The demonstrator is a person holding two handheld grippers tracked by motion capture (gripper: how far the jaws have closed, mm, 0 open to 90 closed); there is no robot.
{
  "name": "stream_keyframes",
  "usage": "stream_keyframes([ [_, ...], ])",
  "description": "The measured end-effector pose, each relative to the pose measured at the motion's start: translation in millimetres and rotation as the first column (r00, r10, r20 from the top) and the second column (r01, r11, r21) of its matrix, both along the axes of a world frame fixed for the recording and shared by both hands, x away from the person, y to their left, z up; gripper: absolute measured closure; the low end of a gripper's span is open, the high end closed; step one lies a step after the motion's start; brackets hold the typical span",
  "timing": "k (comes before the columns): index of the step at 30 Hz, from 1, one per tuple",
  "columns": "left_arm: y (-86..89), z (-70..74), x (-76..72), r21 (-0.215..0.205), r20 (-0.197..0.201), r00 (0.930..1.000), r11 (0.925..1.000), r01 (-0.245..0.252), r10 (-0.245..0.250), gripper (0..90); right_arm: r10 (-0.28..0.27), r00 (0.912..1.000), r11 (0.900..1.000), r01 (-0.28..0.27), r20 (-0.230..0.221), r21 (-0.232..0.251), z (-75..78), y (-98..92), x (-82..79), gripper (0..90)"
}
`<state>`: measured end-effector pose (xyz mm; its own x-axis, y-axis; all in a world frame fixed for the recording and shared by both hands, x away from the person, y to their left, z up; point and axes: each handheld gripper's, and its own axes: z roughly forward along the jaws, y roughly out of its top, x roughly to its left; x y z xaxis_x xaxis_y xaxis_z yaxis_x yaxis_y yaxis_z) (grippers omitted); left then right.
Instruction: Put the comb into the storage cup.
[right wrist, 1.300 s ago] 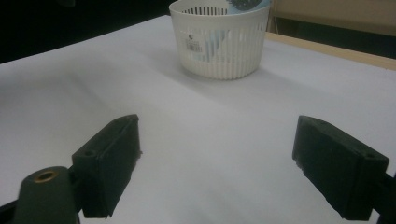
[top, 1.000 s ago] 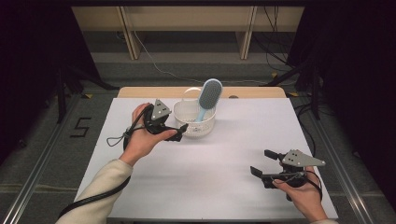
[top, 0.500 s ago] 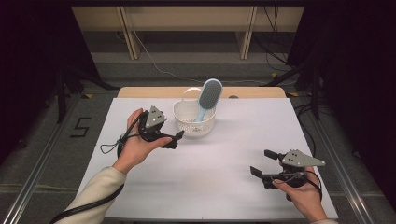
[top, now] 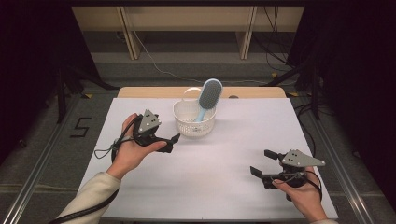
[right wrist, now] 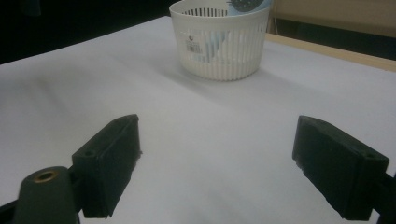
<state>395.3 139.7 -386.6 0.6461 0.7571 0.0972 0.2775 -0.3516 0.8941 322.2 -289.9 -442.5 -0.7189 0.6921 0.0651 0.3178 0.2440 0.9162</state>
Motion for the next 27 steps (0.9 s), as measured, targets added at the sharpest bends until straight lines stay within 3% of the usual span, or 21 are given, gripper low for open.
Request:
stream_keyframes([
  [27, 16.1, -14.7, -20.4, 0.020, 0.006, 0.9996, 0.9995, 0.026, -0.026, 0.0, 0.001, 1.0000, 1.000, -0.001, 0.000, 0.003, 0.0, 0.2, 0.0, 15.8],
])
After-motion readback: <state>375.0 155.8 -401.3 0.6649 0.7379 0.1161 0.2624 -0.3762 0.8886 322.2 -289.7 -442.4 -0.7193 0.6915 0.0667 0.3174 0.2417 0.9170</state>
